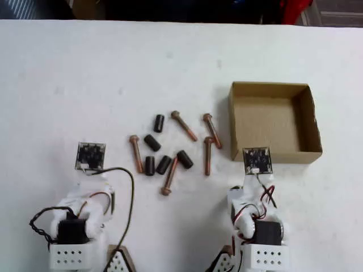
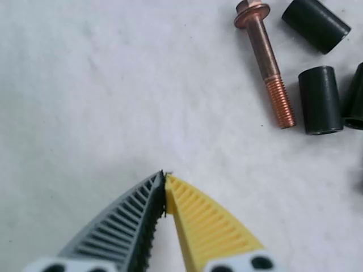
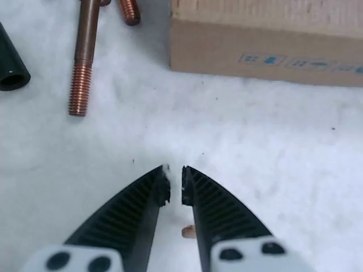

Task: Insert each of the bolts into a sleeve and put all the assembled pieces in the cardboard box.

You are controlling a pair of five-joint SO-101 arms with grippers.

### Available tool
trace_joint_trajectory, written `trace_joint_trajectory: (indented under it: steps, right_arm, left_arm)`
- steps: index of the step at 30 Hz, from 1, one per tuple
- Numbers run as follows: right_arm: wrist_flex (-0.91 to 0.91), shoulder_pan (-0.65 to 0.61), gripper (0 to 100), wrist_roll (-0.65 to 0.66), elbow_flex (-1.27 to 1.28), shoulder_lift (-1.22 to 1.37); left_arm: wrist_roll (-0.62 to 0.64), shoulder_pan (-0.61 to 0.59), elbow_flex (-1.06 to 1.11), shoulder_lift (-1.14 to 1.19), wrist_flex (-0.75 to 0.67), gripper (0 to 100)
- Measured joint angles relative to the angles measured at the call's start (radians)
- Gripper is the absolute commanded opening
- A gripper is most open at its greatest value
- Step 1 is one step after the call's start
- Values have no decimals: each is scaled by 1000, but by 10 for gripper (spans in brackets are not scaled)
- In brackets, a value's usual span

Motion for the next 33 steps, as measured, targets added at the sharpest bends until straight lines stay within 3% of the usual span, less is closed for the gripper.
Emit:
trace_joint_trajectory:
  steps: [33]
  right_arm:
    - [0,0,35,0,0,0]
  left_arm:
    - [0,0,0,0,0,24]
